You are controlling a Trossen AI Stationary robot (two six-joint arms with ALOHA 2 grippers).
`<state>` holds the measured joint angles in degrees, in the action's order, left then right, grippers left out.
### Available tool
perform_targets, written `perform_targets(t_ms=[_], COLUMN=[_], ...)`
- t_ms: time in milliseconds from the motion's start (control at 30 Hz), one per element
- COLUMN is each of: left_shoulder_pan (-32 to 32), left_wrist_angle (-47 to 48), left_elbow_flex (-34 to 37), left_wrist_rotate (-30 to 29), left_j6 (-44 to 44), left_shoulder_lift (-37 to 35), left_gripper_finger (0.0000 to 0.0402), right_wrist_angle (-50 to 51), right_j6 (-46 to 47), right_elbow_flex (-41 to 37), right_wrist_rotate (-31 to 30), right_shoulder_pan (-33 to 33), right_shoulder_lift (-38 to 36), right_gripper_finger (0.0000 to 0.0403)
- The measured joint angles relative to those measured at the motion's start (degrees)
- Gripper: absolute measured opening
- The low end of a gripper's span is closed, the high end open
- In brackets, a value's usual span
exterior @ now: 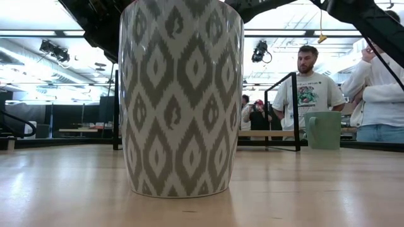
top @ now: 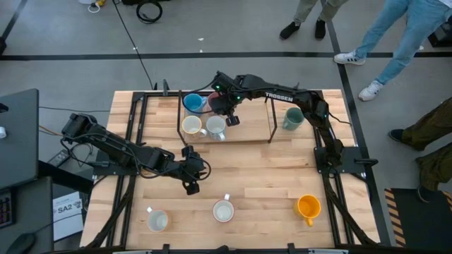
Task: Place coffee mugs
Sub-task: Put the pink mug on the shelf
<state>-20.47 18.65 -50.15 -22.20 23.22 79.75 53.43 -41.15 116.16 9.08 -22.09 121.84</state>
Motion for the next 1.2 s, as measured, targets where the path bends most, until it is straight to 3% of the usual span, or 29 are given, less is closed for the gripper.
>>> perform_targets(t_ms=[1200], left_shoulder_pan=[-0.02], left_wrist_angle=[-0.44], left_elbow_flex=[-0.07], left_wrist_rotate=[-0.02], left_j6=[-0.10], left_shoulder_lift=[-0.02], left_gripper_finger=[0.0096], right_wrist_angle=[-5.31], right_j6=[0.46], right_elbow_flex=[-2.29], right_wrist_rotate=[1.09], right_shoulder_pan=[0.21], right_shoulder_lift=[2.58], right_gripper_finger=[0.0028])
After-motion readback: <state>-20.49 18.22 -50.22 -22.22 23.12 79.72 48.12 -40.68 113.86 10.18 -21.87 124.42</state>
